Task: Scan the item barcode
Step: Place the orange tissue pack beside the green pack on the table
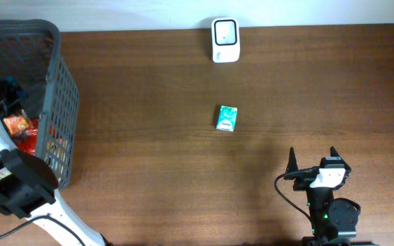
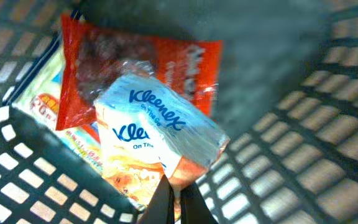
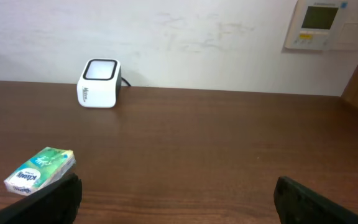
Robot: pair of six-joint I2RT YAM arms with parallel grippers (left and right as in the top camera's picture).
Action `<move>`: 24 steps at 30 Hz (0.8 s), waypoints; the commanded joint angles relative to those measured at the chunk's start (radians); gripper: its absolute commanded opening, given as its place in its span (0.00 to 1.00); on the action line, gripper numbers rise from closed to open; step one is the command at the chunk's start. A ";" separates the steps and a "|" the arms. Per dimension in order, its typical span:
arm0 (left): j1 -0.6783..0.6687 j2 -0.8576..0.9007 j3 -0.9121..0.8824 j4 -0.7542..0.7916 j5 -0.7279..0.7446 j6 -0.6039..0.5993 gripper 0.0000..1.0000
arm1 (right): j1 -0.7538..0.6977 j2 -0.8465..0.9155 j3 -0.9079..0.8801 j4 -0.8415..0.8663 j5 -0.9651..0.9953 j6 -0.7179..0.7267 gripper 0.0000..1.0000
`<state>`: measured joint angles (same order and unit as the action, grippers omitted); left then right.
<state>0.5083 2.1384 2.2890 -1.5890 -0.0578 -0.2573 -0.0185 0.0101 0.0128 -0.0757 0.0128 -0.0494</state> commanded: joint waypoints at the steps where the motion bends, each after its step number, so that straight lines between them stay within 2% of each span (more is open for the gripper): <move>1: -0.043 -0.067 0.120 -0.030 0.131 0.063 0.00 | 0.005 -0.006 -0.007 -0.006 0.002 0.001 0.99; 5: -0.162 -0.196 0.156 -0.027 0.174 0.119 0.00 | 0.005 -0.006 -0.007 -0.006 0.002 0.001 0.98; 14: -0.456 -0.418 0.156 -0.044 0.175 0.132 0.00 | 0.005 -0.006 -0.007 -0.006 0.002 0.001 0.99; 17: -0.627 -0.420 0.154 -0.040 0.173 0.133 0.00 | 0.005 -0.006 -0.007 -0.006 0.002 0.001 0.98; 21: -0.734 -0.389 0.150 -0.020 0.067 0.145 0.00 | 0.005 -0.006 -0.007 -0.006 0.002 0.001 0.98; 24: -0.764 -0.367 0.150 -0.005 0.184 0.146 0.00 | 0.005 -0.006 -0.007 -0.006 0.002 0.001 0.98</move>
<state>-0.2302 1.7439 2.4321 -1.6093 0.0608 -0.1268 -0.0185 0.0101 0.0128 -0.0757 0.0132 -0.0490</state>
